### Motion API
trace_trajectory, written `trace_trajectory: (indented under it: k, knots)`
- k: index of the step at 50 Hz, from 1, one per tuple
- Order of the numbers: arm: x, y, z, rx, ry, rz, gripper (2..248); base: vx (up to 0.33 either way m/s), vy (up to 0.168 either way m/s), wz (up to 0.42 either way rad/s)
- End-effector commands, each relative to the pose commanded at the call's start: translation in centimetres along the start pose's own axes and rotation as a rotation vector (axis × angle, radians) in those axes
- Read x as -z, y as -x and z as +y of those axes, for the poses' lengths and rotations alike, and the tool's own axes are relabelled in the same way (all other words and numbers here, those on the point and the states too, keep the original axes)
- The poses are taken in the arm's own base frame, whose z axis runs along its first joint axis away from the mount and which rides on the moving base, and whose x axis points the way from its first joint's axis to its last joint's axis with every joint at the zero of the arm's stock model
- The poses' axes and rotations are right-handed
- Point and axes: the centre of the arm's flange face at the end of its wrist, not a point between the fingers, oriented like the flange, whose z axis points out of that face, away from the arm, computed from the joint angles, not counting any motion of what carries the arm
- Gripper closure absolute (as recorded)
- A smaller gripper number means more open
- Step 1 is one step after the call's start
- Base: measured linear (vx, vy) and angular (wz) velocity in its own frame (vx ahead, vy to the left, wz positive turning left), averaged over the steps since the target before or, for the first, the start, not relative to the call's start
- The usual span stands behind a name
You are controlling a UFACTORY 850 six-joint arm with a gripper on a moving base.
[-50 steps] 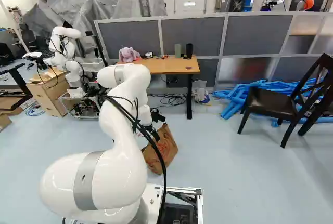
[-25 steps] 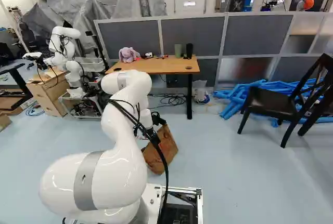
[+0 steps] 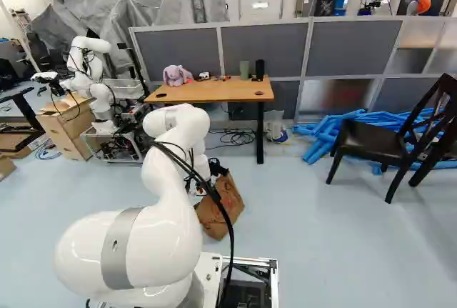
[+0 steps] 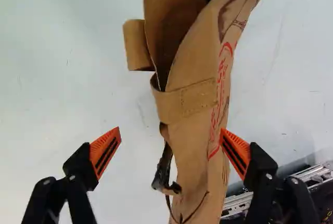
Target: Pick up the bag on the ground and place it on the table
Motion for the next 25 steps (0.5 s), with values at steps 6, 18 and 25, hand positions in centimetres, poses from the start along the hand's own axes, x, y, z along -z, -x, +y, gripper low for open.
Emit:
trace_trajectory:
  k: [6, 18, 25]
  knots:
    - [-0.9, 0.0, 0.0, 0.0, 0.0, 0.0, 3, 0.0, 0.0, 0.0]
    - [-2.7, 0.1, 0.1, 0.0, 0.0, 0.0, 3, 0.0, 0.0, 0.0]
    - [-3.5, 0.2, 0.2, 0.0, 0.0, 0.0, 13, 0.0, 0.0, 0.0]
